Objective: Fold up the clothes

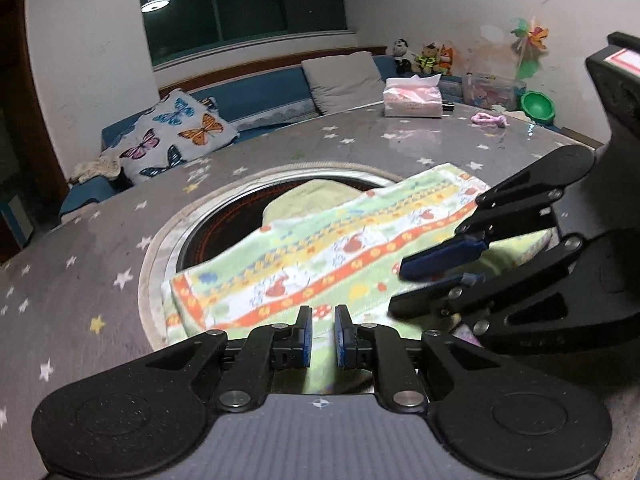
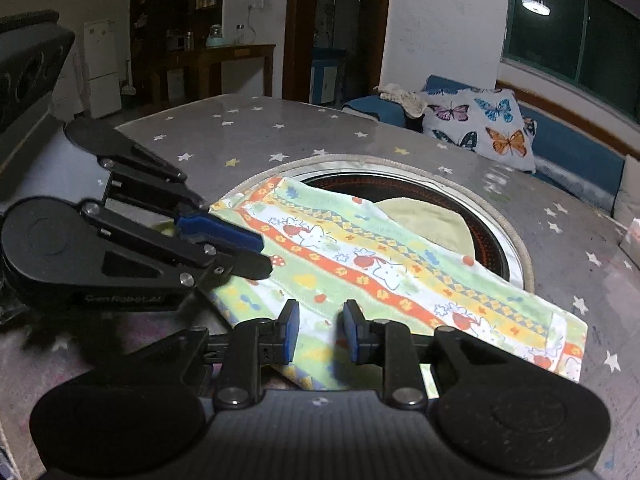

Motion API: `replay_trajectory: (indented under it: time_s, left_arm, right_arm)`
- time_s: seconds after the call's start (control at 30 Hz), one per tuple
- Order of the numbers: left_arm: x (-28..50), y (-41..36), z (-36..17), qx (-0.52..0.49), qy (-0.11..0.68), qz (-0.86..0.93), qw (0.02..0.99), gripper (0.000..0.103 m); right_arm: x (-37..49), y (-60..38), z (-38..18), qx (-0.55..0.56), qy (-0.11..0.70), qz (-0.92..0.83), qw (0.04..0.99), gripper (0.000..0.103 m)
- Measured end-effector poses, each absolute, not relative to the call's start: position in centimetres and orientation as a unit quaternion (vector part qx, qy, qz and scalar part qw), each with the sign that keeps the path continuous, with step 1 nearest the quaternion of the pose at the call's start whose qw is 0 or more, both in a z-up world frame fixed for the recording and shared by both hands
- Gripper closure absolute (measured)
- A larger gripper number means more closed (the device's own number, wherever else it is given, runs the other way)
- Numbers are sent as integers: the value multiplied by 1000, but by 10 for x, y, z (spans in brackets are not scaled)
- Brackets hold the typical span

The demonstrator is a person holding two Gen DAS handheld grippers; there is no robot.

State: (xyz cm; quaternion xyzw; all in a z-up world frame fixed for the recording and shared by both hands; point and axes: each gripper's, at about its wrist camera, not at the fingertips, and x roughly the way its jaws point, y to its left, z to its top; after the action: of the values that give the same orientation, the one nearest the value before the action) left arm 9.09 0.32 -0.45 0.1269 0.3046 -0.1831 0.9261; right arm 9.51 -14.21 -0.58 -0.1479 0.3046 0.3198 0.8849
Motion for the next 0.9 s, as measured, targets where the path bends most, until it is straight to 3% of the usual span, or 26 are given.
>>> replay_trajectory:
  time_s: [0.9]
  left_arm:
    - [68, 38, -7, 68, 305, -144, 939, 89]
  right_arm:
    - [72, -229, -3, -47, 328, 249, 910, 79]
